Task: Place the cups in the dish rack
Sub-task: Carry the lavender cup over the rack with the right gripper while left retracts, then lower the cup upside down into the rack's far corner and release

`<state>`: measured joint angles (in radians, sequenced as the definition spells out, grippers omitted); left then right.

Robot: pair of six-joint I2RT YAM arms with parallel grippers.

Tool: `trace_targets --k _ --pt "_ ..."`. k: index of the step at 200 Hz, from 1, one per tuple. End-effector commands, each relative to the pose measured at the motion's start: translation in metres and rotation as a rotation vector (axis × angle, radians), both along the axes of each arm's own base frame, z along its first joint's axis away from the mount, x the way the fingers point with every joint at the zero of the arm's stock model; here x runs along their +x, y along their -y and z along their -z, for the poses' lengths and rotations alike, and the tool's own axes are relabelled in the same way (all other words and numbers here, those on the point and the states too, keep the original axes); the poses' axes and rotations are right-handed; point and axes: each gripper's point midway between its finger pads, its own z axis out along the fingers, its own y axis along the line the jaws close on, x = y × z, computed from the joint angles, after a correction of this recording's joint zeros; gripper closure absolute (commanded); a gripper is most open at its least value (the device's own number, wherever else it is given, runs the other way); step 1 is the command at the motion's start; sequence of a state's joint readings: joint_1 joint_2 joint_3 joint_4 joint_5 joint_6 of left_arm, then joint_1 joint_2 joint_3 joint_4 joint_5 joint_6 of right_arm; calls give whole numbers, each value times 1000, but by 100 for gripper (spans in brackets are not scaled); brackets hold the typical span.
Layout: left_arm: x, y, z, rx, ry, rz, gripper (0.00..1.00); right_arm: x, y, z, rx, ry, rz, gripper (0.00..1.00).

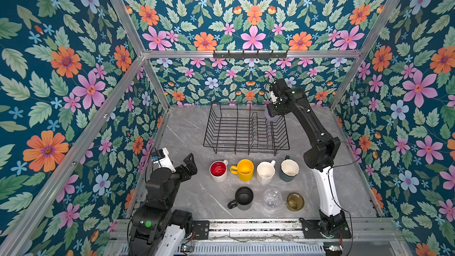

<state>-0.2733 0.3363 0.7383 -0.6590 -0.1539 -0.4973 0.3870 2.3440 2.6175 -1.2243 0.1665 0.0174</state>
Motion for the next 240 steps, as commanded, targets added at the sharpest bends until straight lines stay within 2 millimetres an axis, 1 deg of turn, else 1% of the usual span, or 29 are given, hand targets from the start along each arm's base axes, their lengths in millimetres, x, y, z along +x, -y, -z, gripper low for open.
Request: trace_targets --k 1,23,71,120,171,181,204,226,236,240 --pt "-2 -3 1 -5 -8 -16 0 9 -3 3 -5 21 -13 100" --pt "-2 -3 2 -7 -12 -20 0 15 -6 14 -9 15 -25 100" --pt "-3 -4 4 -8 -20 -25 0 23 -9 48 -42 -25 -40 100" --pt "-2 -4 5 -8 -26 -24 0 31 -10 67 -62 -37 -52 100" --pt "-2 -4 7 -6 -31 -25 0 31 -13 89 -66 -75 -71 100" --pt "-2 -4 7 -6 -32 -26 0 31 -15 92 -62 -83 -74 93" --pt "-1 -3 9 -6 -38 -24 0 31 -16 98 -63 -93 -77 71" --pt "-1 -3 10 -3 -45 -23 0 31 -17 101 -58 -99 -80 54" --pt "0 -2 11 -6 -47 -22 0 30 -18 103 -54 -106 -83 49" --pt "0 -3 10 -5 -47 -23 0 29 -18 103 -52 -108 -85 45"
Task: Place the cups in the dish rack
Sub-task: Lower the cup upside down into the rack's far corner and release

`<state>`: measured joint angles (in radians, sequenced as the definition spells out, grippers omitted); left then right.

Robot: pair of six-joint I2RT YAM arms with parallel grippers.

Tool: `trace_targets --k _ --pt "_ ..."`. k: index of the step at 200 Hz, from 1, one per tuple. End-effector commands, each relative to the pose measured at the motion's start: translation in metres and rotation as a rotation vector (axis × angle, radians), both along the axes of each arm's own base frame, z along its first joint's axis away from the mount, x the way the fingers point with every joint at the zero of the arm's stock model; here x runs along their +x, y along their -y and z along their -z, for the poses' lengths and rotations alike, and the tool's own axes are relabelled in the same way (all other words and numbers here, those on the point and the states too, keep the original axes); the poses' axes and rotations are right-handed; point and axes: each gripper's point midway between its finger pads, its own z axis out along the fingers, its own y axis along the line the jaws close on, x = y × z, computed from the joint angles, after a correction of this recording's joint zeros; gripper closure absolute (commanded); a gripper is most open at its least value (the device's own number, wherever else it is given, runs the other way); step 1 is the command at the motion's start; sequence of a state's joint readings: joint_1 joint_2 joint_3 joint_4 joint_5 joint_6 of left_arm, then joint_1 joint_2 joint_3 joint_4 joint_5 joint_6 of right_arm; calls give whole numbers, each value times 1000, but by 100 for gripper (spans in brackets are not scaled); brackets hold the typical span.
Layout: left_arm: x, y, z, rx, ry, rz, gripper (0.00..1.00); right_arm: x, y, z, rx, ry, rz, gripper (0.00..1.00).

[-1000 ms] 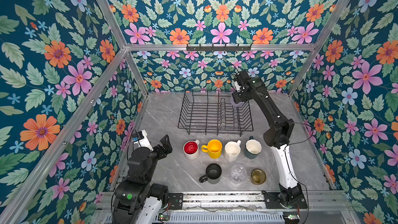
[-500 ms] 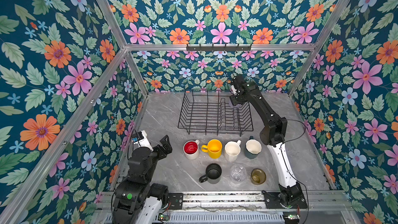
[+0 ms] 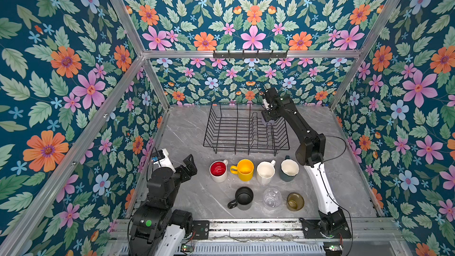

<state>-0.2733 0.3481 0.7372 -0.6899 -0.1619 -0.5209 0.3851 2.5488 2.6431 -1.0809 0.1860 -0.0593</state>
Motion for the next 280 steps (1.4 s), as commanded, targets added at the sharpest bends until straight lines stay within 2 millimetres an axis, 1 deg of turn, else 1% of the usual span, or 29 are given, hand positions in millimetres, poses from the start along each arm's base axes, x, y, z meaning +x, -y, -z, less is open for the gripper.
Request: trace_targets --k 1,19,54,80,106,148,187,209,237,246,280 --pt "1 -1 1 2 -6 -7 0 -14 -5 17 15 -84 -28 44" --pt "1 -1 3 1 -12 -9 0 -15 -7 19 22 -93 -33 32" --pt "1 0 4 -4 -20 -8 0 -17 -8 20 28 -99 -30 17" --pt "1 1 4 -7 -25 -4 0 -18 -8 20 36 -105 -31 12" --pt "2 0 7 -9 -37 -12 0 -18 -7 11 38 -86 -24 10" --pt "3 1 11 -19 -66 -17 0 -18 -7 -14 59 -41 -16 6" --pt "2 0 15 -25 -83 -23 0 -21 -4 -28 65 -22 -2 5" --pt "2 1 14 -32 -88 -22 0 -24 -5 -39 85 -12 5 4" --pt "4 6 20 -43 -125 -8 1 -32 -8 -65 150 13 16 4" --pt "5 9 24 -48 -145 3 1 -36 -9 -77 179 25 24 4" --pt "6 23 39 -84 -237 59 3 -62 -14 -113 274 83 24 4"
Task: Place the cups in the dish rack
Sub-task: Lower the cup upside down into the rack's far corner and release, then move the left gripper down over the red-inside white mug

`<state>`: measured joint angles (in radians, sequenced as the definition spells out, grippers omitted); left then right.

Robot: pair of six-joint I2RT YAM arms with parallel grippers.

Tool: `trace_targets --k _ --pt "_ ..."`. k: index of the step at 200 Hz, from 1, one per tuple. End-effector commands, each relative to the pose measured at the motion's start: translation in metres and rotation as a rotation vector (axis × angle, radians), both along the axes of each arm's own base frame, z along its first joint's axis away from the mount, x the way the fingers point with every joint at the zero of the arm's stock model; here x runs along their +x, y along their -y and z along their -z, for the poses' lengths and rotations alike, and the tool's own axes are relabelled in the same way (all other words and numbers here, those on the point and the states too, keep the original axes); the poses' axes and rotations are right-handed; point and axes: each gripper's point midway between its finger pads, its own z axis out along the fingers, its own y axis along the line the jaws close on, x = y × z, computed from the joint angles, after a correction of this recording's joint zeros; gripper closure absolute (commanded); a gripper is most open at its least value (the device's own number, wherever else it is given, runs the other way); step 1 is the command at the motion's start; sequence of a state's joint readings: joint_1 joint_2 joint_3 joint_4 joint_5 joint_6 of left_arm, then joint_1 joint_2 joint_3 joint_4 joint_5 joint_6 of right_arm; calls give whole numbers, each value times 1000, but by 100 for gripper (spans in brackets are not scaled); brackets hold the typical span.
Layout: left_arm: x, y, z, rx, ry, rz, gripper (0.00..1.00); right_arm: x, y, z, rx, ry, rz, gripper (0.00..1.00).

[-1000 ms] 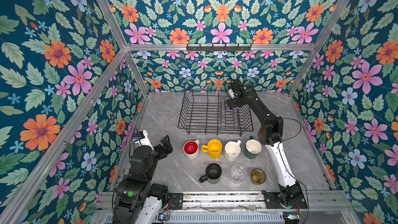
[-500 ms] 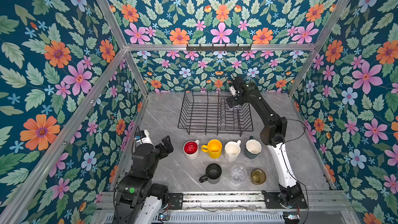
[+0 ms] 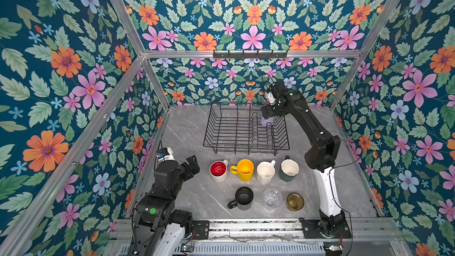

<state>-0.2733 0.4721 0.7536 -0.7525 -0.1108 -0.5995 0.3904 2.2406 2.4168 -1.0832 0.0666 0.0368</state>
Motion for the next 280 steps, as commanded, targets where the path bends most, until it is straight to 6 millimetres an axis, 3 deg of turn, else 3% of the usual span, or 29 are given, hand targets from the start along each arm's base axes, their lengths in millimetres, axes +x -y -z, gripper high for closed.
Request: trace_targets --k 1,40,92,158,280 --pt "-1 13 10 -44 -66 50 3 -13 -9 -28 101 58 11 4" --pt "-5 26 38 -77 -195 101 8 -48 -7 -48 188 72 8 4" --pt "-13 52 69 -177 -310 199 18 -80 -2 -46 226 60 12 4" --pt "-15 65 95 -223 -387 240 27 -84 -11 -50 262 62 -8 4" --pt "-1 71 112 -183 -461 236 37 -98 -12 -51 278 76 -31 4"
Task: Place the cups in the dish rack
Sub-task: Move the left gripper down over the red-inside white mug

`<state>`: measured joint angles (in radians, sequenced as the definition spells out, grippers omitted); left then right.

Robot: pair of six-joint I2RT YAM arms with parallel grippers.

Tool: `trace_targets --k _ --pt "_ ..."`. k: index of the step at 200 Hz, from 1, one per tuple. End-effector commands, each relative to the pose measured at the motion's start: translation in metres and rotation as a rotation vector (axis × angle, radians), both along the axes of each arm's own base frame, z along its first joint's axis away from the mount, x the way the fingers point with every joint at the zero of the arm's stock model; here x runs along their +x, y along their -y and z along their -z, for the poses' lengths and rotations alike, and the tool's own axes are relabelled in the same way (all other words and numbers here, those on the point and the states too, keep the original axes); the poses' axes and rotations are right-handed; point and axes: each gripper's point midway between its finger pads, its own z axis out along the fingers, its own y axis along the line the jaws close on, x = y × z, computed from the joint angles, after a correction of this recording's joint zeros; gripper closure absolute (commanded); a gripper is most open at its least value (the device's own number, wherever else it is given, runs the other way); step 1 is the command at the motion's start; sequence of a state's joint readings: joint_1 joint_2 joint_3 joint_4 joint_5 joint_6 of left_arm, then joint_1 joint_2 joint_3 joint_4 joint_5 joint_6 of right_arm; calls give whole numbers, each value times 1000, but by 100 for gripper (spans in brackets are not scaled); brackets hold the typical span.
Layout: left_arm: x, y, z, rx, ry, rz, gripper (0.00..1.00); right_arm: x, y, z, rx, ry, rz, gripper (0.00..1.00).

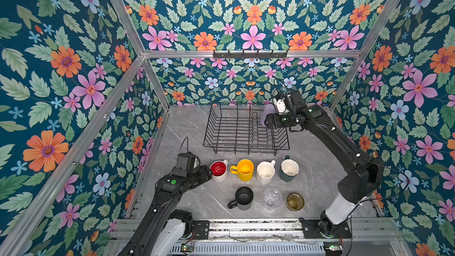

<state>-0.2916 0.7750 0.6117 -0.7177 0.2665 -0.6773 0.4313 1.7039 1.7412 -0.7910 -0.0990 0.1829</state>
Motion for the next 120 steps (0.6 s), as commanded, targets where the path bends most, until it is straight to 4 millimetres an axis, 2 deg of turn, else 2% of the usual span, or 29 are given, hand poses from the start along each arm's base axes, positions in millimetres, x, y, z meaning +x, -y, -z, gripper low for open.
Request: trace_targets --k 1,52,120 --pt "8 3 -1 9 21 0 37 2 -2 -7 16 27 -4 4" --pt "15 10 6 44 7 11 40 -2 2 -6 2 35 -8 4" --pt "19 19 20 120 -25 29 43 -5 5 7 -21 18 -7 4"
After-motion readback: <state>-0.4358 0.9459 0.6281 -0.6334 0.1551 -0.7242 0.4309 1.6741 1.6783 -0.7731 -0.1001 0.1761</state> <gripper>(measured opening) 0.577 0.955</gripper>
